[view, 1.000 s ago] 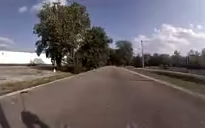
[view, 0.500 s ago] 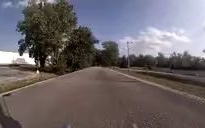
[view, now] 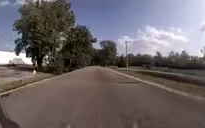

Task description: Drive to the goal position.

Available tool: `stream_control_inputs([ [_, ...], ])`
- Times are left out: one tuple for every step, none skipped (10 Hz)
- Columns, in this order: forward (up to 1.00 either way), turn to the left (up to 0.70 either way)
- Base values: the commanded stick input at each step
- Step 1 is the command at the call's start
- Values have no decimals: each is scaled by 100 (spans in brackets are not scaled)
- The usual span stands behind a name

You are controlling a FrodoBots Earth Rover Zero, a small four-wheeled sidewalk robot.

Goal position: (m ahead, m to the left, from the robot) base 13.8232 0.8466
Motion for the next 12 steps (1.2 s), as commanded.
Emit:
stream_control_inputs([
  [70,1],
  [70,35],
  [70,35],
  [70,35],
  [70,18],
  [70,0],
  [70,0],
  [70,0],
  [70,0],
  [70,0],
  [70,0],
  [70,0],
])
